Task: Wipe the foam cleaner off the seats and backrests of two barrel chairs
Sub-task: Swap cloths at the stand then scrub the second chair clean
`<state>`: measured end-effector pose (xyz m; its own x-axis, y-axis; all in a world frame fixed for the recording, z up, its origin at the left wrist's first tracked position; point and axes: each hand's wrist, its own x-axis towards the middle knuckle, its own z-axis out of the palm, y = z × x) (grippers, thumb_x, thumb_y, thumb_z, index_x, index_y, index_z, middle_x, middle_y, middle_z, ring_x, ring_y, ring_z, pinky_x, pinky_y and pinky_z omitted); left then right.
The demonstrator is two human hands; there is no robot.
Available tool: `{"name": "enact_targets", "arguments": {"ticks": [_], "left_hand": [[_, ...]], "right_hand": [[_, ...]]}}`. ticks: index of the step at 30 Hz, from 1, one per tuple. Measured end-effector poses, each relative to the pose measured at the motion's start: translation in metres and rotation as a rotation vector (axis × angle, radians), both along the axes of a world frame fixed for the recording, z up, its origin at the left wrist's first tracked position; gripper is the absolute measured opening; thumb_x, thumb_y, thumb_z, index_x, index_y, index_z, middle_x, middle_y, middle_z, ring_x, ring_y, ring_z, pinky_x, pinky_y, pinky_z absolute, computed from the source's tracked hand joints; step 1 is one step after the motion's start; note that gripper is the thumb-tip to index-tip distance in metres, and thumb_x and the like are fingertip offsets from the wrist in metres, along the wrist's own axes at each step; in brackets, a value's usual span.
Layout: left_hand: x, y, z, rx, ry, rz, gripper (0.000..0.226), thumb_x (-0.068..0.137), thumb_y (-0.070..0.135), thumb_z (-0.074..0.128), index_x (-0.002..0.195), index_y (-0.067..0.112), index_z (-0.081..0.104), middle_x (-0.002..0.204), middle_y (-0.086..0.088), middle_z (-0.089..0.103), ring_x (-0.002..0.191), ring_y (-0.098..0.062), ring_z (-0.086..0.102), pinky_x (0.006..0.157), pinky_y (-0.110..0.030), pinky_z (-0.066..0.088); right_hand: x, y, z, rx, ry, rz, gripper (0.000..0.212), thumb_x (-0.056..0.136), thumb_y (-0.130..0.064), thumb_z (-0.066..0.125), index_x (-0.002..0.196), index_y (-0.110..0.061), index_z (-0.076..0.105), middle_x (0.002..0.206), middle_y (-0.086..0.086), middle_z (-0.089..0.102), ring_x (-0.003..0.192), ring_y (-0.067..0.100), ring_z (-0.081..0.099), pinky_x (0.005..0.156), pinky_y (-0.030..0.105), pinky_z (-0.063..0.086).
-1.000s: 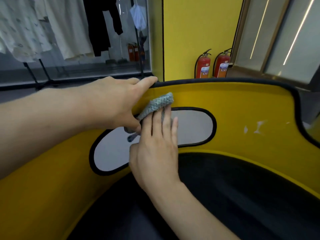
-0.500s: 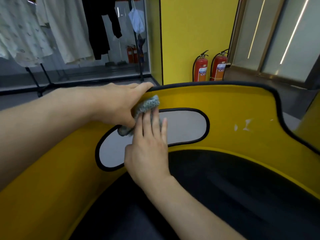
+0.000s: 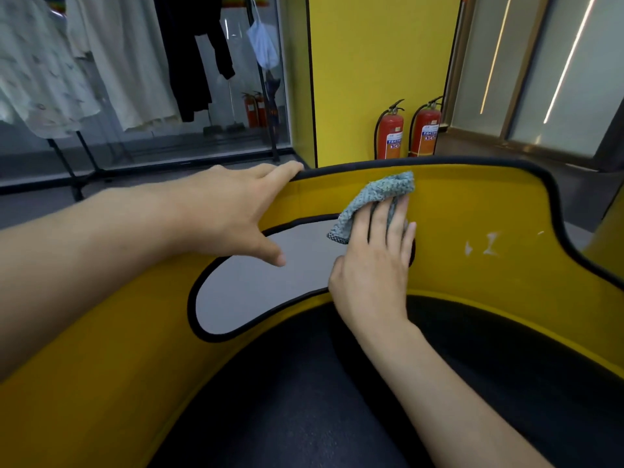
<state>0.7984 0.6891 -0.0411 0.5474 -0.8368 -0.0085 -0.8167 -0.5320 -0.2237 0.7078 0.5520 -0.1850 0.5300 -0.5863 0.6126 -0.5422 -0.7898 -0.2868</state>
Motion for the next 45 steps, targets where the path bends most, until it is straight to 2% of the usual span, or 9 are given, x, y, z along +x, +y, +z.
{"name": "enact_targets", "arguments": {"ticks": [3, 8, 12, 16, 21, 24, 30, 39, 45], "left_hand": [[0.006, -0.001, -0.009, -0.007, -0.088, -0.016, 0.136, 0.063, 0.084, 0.069, 0.156, 0.041, -0.021, 0.169, 0.012, 0.011, 0.128, -0.031, 0.052, 0.099, -0.041, 0.048], [0.005, -0.001, -0.011, -0.021, -0.147, -0.045, 0.141, 0.06, 0.089, 0.064, 0.155, 0.038, -0.026, 0.168, 0.009, 0.014, 0.094, -0.021, 0.053, 0.074, -0.031, 0.045], [0.001, 0.001, -0.013, -0.032, -0.201, -0.049, 0.138, 0.063, 0.088, 0.062, 0.154, 0.039, -0.029, 0.167, 0.01, 0.014, 0.108, -0.023, 0.058, 0.069, -0.031, 0.042], [-0.001, 0.001, -0.016, -0.052, -0.269, -0.063, 0.133, 0.067, 0.088, 0.059, 0.152, 0.041, -0.031, 0.167, 0.01, 0.011, 0.128, -0.023, 0.052, 0.071, -0.03, 0.041], [0.002, 0.0, -0.016, -0.047, -0.277, -0.077, 0.129, 0.068, 0.09, 0.054, 0.15, 0.044, -0.035, 0.165, 0.01, 0.014, 0.122, -0.022, 0.054, 0.063, -0.028, 0.037], [0.004, 0.001, -0.016, -0.049, -0.278, -0.085, 0.131, 0.067, 0.09, 0.054, 0.15, 0.043, -0.035, 0.164, 0.01, 0.016, 0.12, -0.021, 0.054, 0.053, -0.023, 0.028], [0.004, 0.0, -0.018, -0.048, -0.261, -0.066, 0.133, 0.064, 0.091, 0.056, 0.146, 0.046, -0.039, 0.164, 0.01, 0.017, 0.12, -0.022, 0.055, 0.066, -0.029, 0.041], [0.004, 0.001, -0.017, -0.034, -0.252, -0.07, 0.133, 0.062, 0.093, 0.054, 0.146, 0.046, -0.039, 0.163, 0.009, 0.018, 0.111, -0.019, 0.055, 0.062, -0.027, 0.037], [0.004, 0.0, -0.016, -0.027, -0.256, -0.074, 0.134, 0.063, 0.091, 0.056, 0.146, 0.046, -0.039, 0.163, 0.011, 0.017, 0.113, -0.019, 0.056, 0.062, -0.027, 0.04]], "right_hand": [[0.011, 0.014, -0.002, 0.005, -0.007, 0.056, 0.096, 0.087, -0.029, 0.061, 0.158, 0.0, 0.004, 0.166, 0.024, 0.0, 0.152, 0.039, -0.014, 0.123, 0.058, 0.007], [0.013, 0.031, -0.005, -0.059, 0.015, 0.226, 0.094, 0.091, -0.057, 0.055, 0.16, -0.01, 0.011, 0.168, 0.015, 0.002, 0.153, 0.033, -0.017, 0.123, 0.059, 0.004], [-0.005, -0.005, -0.012, -0.155, 0.084, 0.121, 0.092, 0.088, -0.058, 0.061, 0.16, -0.024, 0.015, 0.169, 0.005, 0.007, 0.153, 0.036, -0.012, 0.119, 0.067, 0.007], [-0.017, -0.024, -0.018, -0.107, 0.093, 0.028, 0.096, 0.088, -0.057, 0.061, 0.161, -0.021, 0.01, 0.169, 0.008, 0.001, 0.153, 0.037, -0.014, 0.119, 0.067, 0.007], [0.008, 0.02, -0.006, -0.032, 0.038, 0.098, 0.104, 0.089, -0.06, 0.058, 0.159, -0.01, -0.002, 0.167, 0.019, -0.006, 0.152, 0.038, -0.017, 0.122, 0.06, 0.004], [0.018, 0.041, -0.002, -0.07, 0.009, 0.215, 0.099, 0.086, -0.051, 0.063, 0.159, -0.009, 0.012, 0.167, 0.018, 0.004, 0.153, 0.037, -0.014, 0.122, 0.06, 0.004], [-0.008, -0.004, -0.013, -0.184, 0.074, 0.114, 0.095, 0.081, -0.042, 0.072, 0.159, -0.024, 0.021, 0.168, 0.007, 0.013, 0.153, 0.042, -0.008, 0.118, 0.069, 0.007], [0.002, 0.016, -0.007, -0.035, 0.094, 0.139, 0.11, 0.085, -0.075, 0.053, 0.16, -0.016, -0.002, 0.167, 0.015, -0.011, 0.15, 0.038, -0.024, 0.121, 0.061, -0.002], [0.004, 0.019, -0.011, -0.191, 0.068, 0.202, 0.098, 0.082, -0.052, 0.069, 0.16, -0.022, 0.018, 0.169, 0.007, 0.009, 0.153, 0.035, -0.013, 0.12, 0.065, 0.004]]}}
